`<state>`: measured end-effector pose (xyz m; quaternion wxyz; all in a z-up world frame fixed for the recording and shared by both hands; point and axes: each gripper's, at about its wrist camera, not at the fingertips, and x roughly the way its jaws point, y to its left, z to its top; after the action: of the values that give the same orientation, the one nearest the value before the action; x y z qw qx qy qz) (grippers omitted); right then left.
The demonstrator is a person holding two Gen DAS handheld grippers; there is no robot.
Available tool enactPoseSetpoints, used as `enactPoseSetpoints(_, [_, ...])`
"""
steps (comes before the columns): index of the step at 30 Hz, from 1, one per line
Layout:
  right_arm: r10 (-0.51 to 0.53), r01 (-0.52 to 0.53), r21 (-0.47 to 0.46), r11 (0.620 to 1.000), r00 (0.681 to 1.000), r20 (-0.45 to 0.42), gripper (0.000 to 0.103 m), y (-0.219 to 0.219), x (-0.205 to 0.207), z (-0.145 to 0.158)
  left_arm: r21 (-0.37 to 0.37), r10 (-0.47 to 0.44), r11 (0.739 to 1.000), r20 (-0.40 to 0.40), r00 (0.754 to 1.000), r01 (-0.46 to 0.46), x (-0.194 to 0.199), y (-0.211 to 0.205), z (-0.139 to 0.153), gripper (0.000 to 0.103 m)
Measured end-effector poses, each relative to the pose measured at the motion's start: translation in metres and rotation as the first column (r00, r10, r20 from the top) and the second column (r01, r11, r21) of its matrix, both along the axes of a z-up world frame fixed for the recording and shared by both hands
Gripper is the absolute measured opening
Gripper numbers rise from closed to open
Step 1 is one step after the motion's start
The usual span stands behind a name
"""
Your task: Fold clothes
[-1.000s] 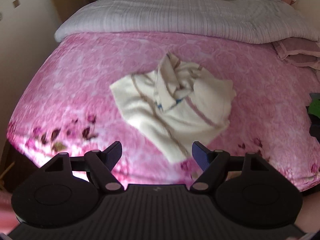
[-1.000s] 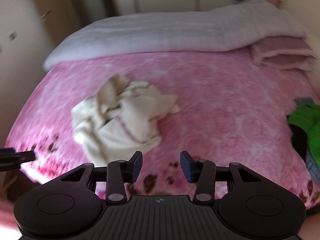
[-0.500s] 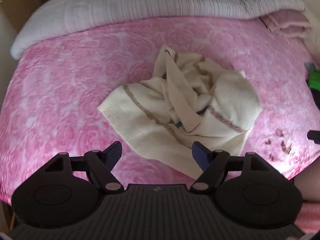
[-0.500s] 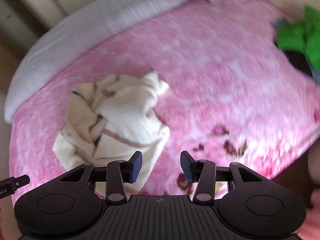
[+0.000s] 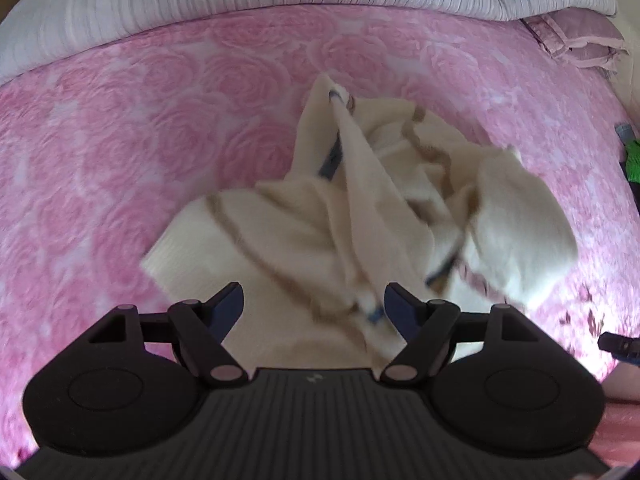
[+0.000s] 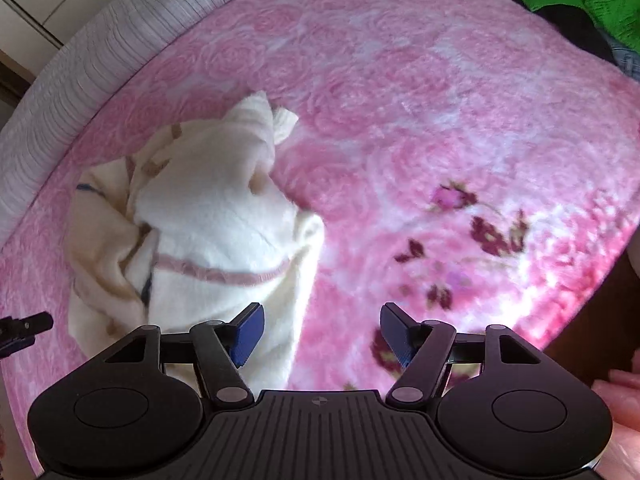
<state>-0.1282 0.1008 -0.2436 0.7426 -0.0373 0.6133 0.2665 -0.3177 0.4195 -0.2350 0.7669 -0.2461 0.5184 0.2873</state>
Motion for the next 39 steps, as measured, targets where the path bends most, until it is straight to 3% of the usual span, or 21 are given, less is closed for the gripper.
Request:
enactPoseSetpoints(6, [-0.034, 0.033, 0.073, 0.997, 0.999, 0.018, 0.069, 0.02, 0.026, -0.027, 0.0, -0.017, 1.0, 0.048, 0.999, 0.017, 0.042, 0.038, -0.023, 0.075])
enactPoseSetpoints(11, [-0.072, 0.059, 0.231, 0.971, 0.996, 0.046, 0.07, 0.032, 0.046, -0.036, -0.022, -0.004, 1.0, 0.089, 0.996, 0.006, 0.076, 0.072, -0.045, 0.08])
enactPoseSetpoints(16, [-0.128, 0.132, 0.317, 0.939, 0.991, -0.033, 0.071, 0.05, 0.064, -0.056, -0.078, 0.035, 0.996, 0.063, 0.997, -0.03, 0.112, 0.109, -0.082, 0.078])
enactPoseSetpoints(19, [-0.169, 0.196, 0.354, 0.915, 0.98, -0.106, 0.071, 0.061, 0.075, -0.071, -0.105, 0.027, 0.994, 0.054, 0.998, -0.021, 0.131, 0.127, -0.1, 0.065])
enactPoseSetpoints(21, [-0.161, 0.197, 0.348, 0.917, 0.978, -0.13, 0.071, 0.066, 0.078, -0.078, -0.102, -0.003, 0.995, 0.026, 1.0, 0.005, 0.138, 0.132, -0.111, 0.026])
enactPoseSetpoints(23, [-0.151, 0.195, 0.341, 0.92, 0.977, -0.151, 0.039, 0.071, 0.081, -0.085, -0.092, -0.032, 0.995, 0.005, 0.999, 0.032, 0.14, 0.135, -0.119, 0.014])
enactPoseSetpoints(25, [-0.102, 0.123, 0.294, 0.948, 0.991, -0.086, 0.017, 0.078, 0.08, -0.079, -0.059, -0.043, 0.997, 0.028, 0.999, 0.045, 0.134, 0.136, -0.115, 0.012])
enactPoseSetpoints(29, [-0.071, 0.064, 0.291, 0.955, 0.997, 0.015, 0.006, 0.093, 0.089, -0.05, 0.034, 0.007, 0.999, 0.128, 0.992, -0.011, 0.098, 0.153, -0.08, 0.011])
enactPoseSetpoints(32, [-0.02, -0.048, 0.343, 0.938, 0.981, 0.192, 0.006, 0.118, 0.1, -0.005, 0.121, 0.074, 0.988, 0.201, 0.977, -0.1, 0.06, 0.17, -0.037, 0.011])
enactPoseSetpoints(35, [0.028, -0.147, 0.409, 0.901, 0.958, 0.285, 0.006, 0.15, 0.114, 0.029, 0.252, 0.14, 0.945, 0.258, 0.956, -0.207, 0.02, 0.187, 0.014, 0.011])
enactPoseSetpoints(39, [0.084, -0.261, 0.45, 0.854, 0.923, 0.376, 0.006, 0.207, 0.129, 0.059, 0.376, 0.254, 0.856, 0.29, 0.923, -0.354, -0.034, 0.207, 0.067, 0.016])
